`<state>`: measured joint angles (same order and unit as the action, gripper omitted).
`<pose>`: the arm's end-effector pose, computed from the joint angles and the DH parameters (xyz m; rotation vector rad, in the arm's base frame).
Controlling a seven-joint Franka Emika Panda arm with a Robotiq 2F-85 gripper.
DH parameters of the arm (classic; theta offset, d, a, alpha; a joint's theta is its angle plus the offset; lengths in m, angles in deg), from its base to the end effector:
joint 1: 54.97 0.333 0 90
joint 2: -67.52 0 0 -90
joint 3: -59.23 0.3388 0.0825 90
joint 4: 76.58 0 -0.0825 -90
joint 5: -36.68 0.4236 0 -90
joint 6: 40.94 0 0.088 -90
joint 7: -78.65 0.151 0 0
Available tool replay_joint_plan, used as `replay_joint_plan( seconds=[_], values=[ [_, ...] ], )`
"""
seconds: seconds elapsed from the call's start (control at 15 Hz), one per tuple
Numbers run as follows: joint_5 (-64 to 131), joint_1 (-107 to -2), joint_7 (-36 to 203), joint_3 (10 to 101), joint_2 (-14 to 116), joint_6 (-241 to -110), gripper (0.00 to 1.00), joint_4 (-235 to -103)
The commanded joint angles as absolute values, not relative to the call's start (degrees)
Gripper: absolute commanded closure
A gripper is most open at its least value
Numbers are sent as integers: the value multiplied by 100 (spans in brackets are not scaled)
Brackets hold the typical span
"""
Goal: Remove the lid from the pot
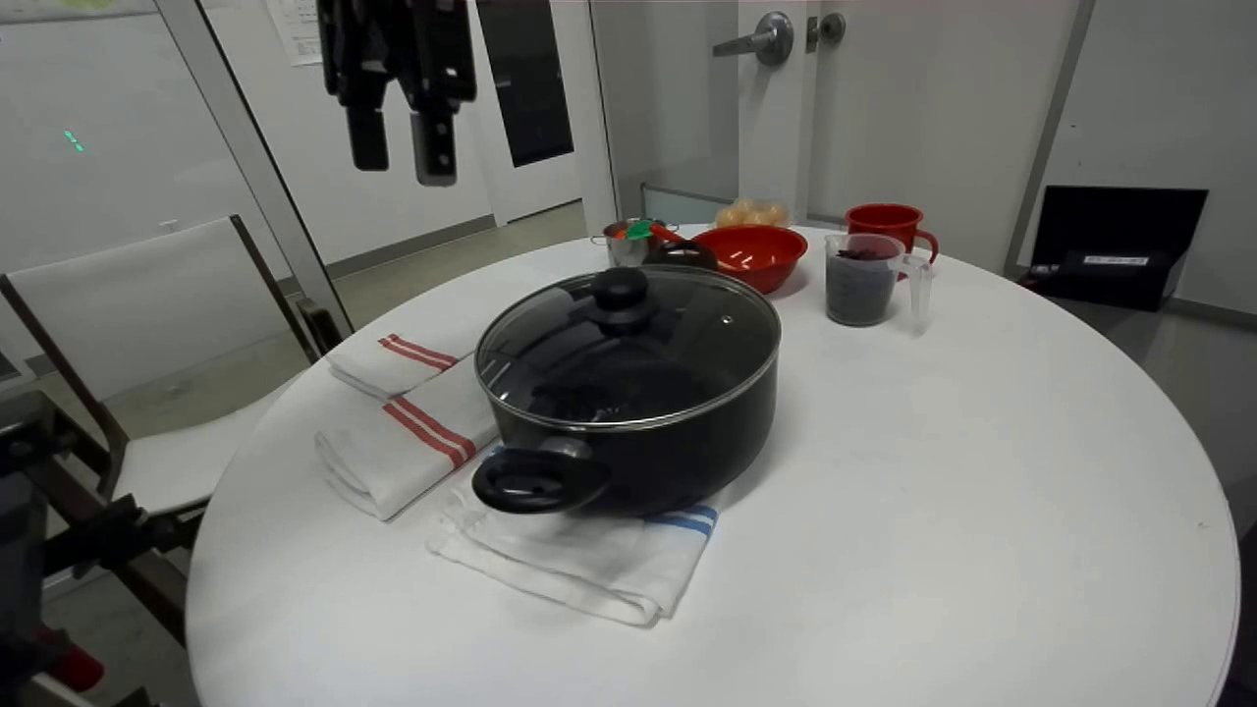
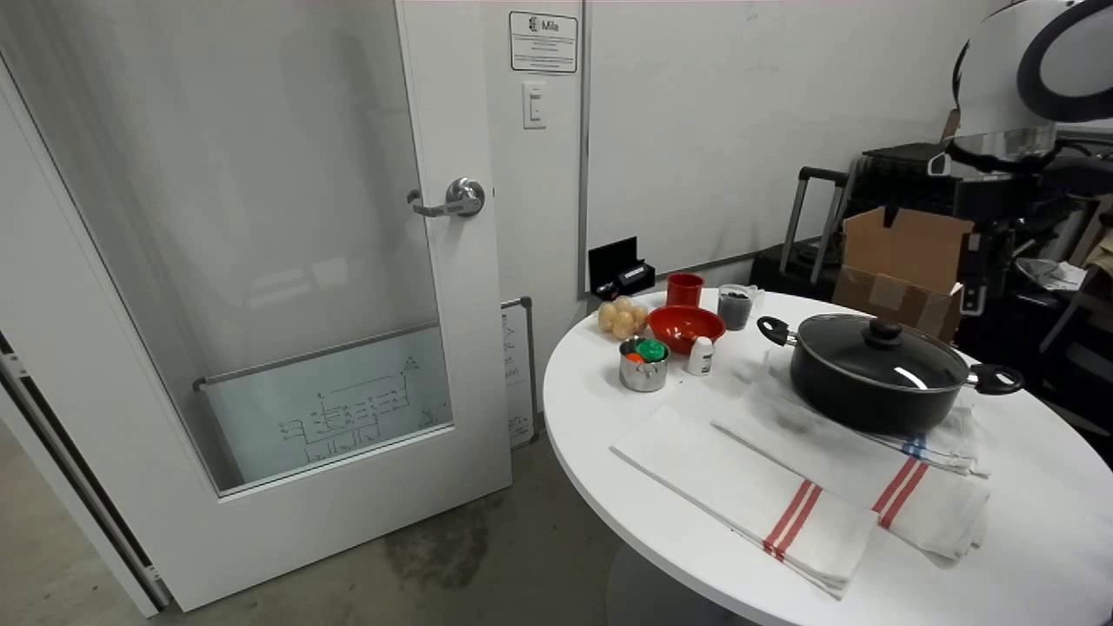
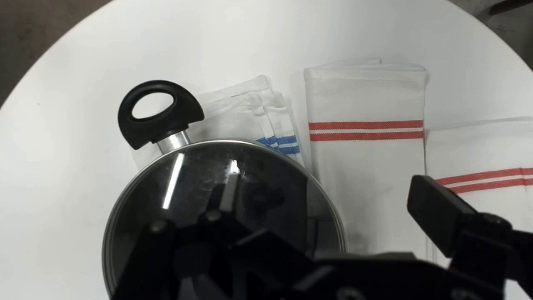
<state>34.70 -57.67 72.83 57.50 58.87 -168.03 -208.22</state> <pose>0.5161 -0.0427 0.2153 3.1107 0.0748 -0.3627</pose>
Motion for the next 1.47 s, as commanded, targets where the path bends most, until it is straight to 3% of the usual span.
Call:
replay_joint_plan(
  seconds=[0.0, 0.73, 1.4],
  values=[
    [3478, -5874, 7043, 5687, 5050, -16811, 0, -20134],
    [3493, -6212, 6965, 5637, 3652, -17080, 0, -18828],
    [3529, -6341, 6891, 5695, 3148, -17427, 0, -18385]
  ],
)
